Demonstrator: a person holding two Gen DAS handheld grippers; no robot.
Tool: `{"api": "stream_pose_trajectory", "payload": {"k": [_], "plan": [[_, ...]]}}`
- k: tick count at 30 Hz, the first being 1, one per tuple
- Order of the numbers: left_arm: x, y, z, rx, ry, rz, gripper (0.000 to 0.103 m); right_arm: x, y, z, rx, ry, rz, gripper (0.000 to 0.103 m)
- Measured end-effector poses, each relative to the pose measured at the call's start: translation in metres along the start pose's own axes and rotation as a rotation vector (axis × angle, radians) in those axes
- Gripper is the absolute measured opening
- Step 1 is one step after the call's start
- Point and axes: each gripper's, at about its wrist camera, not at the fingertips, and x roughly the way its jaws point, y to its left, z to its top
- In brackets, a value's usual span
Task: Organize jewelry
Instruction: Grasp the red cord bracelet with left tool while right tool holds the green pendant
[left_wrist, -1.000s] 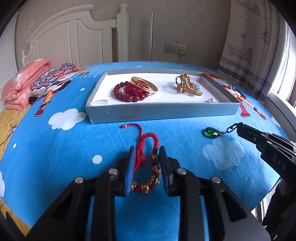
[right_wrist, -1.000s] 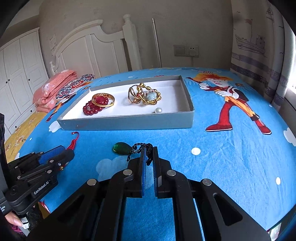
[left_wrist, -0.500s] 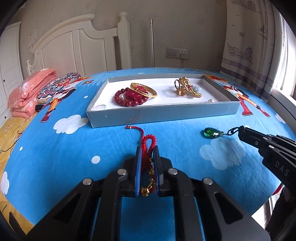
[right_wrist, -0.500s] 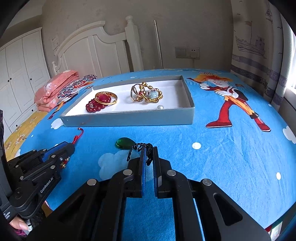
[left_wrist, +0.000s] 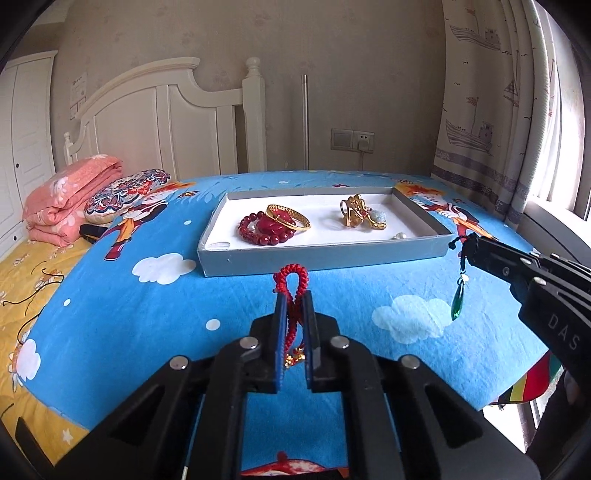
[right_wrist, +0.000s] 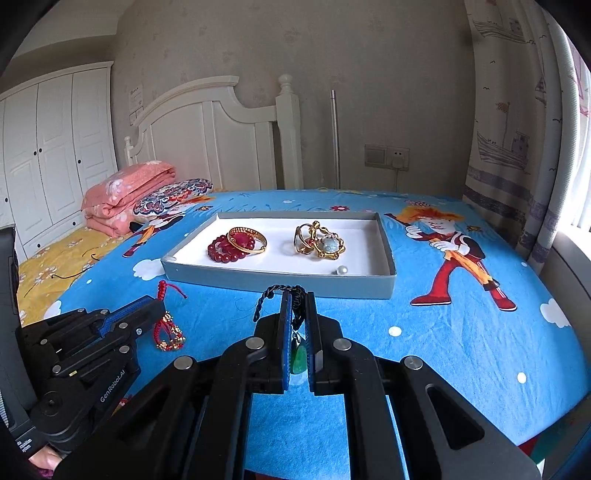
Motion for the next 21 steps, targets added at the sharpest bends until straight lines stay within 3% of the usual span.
{"api": "stream_pose_trajectory", "payload": {"k": [11, 13, 14, 15, 21], "plan": [[0.004, 0.003, -0.004, -0.016, 0.028, -0.002, 0.0, 0.003, 0.005, -0.004, -0.012, 0.018, 0.009, 0.007], [0.01, 0.01, -0.003, -0.046, 0.057, -0.021, 0.011, 0.004, 0.004, -0.004, -0.008, 0.023, 0.011, 0.007], [0.015, 0.013, -0.002, -0.061, 0.073, -0.025, 0.029, 0.005, 0.004, -0.005, -0.007, 0.027, 0.013, 0.007], [0.019, 0.017, -0.002, -0.076, 0.081, -0.021, 0.033, 0.006, 0.004, -0.006, -0.006, 0.03, 0.016, 0.007], [0.054, 0.025, 0.0, -0.111, 0.164, -0.005, 0.032, 0.009, 0.002, -0.009, -0.001, 0.042, 0.019, 0.007]]}}
